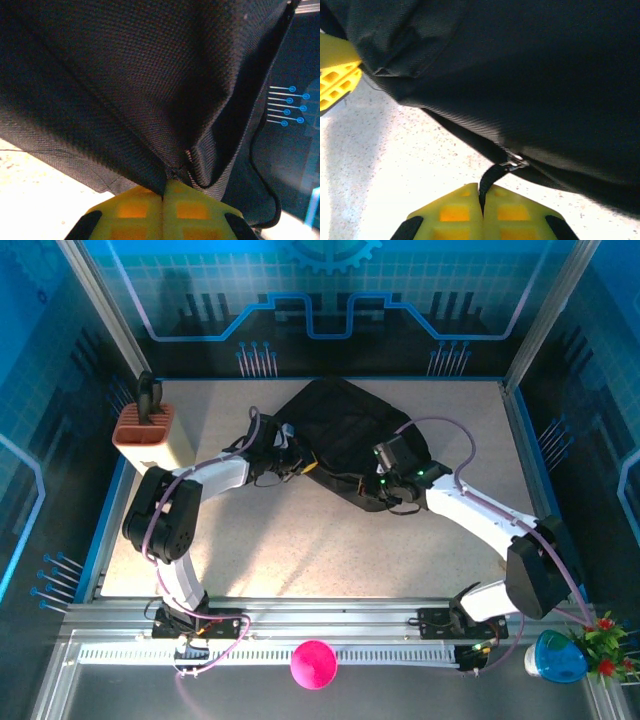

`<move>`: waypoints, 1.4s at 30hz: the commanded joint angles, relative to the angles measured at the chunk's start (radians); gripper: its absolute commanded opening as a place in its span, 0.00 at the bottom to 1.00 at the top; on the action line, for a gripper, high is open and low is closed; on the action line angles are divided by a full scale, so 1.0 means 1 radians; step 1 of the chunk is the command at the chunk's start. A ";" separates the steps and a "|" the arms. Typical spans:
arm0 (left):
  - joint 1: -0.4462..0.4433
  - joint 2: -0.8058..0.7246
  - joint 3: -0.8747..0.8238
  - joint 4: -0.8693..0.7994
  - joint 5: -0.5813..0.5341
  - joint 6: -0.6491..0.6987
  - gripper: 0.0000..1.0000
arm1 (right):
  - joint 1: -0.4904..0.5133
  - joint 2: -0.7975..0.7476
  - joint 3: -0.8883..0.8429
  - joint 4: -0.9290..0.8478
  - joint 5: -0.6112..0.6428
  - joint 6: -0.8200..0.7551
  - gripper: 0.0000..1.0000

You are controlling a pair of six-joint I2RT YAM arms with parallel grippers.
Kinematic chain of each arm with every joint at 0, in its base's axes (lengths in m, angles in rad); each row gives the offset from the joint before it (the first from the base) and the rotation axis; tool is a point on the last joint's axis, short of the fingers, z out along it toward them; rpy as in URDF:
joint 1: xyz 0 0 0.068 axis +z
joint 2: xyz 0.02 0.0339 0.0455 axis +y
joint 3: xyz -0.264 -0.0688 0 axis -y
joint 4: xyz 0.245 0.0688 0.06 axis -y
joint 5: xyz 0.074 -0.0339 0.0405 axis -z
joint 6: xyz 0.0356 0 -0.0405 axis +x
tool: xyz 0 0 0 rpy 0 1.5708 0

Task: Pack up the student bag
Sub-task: Zip the student bag at the center of the table.

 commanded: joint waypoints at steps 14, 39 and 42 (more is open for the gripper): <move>0.098 0.036 0.168 -0.208 -0.065 0.141 0.00 | -0.137 -0.054 -0.027 -0.154 0.052 0.016 0.00; 0.120 0.131 0.276 -0.265 -0.079 0.241 0.02 | -0.190 -0.111 0.007 -0.092 0.173 -0.157 0.00; 0.120 0.142 0.314 -0.297 -0.139 0.259 0.21 | -0.143 -0.112 0.058 -0.092 0.168 -0.216 0.00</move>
